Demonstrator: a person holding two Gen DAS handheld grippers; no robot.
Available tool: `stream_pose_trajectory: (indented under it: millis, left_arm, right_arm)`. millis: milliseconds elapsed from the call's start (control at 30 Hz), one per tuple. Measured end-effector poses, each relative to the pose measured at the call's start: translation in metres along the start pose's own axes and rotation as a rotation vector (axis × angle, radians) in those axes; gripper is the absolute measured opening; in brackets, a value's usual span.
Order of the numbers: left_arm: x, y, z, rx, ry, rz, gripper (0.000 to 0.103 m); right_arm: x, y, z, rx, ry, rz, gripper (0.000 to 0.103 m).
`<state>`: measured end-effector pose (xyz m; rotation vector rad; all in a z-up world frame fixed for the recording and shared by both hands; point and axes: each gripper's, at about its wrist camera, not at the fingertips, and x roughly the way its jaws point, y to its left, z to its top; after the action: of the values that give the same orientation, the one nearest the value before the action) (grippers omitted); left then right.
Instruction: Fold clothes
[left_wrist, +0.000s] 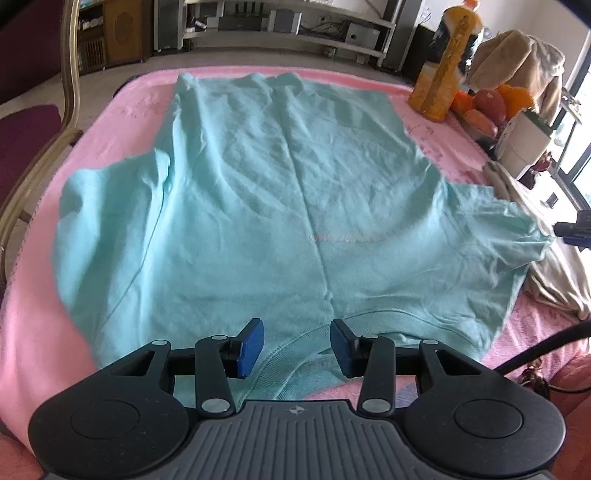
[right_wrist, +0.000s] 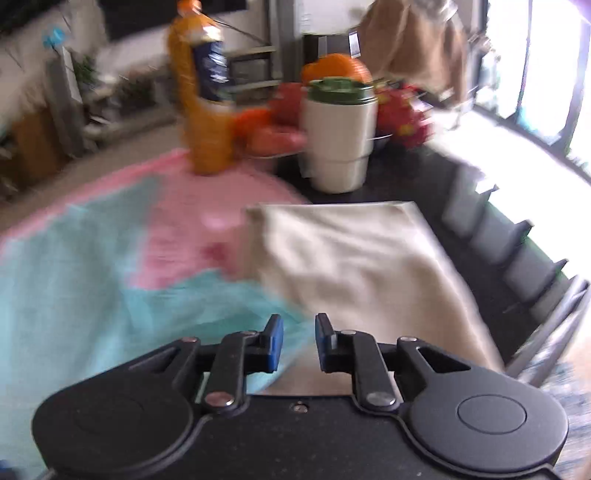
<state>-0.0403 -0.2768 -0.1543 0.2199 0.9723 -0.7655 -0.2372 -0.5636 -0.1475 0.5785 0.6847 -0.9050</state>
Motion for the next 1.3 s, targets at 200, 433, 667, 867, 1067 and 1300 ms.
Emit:
stream_pose_trajectory:
  millis: [200,433,667,867,1067,1300]
  left_arm:
    - [-0.007,-0.023,-0.008,0.073,0.009,-0.054,0.042]
    - [-0.005,-0.024,-0.012,0.072,0.021,-0.039,0.042]
    - [-0.002,-0.016,-0.013,0.042,0.042,-0.026,0.042]
    - [-0.006,-0.011,-0.016,0.031,0.043,-0.011,0.042]
    - [0.0,-0.011,-0.005,0.049,0.0,0.032,0.04]
    - [0.014,-0.002,-0.009,0.105,0.077,0.09,0.036]
  right_arm:
    - [0.009,0.008,-0.035,0.032,0.284,0.247,0.019]
    - [0.032,0.027,-0.046,0.058,0.35,0.202,0.02]
    - [0.023,0.033,-0.055,-0.061,0.317,0.074,0.004]
    - [0.01,0.032,-0.059,-0.1,0.28,-0.006,0.009]
    - [-0.003,0.063,-0.051,-0.17,0.181,0.295,0.01]
    - [0.027,0.095,-0.064,-0.275,0.306,0.294,0.014]
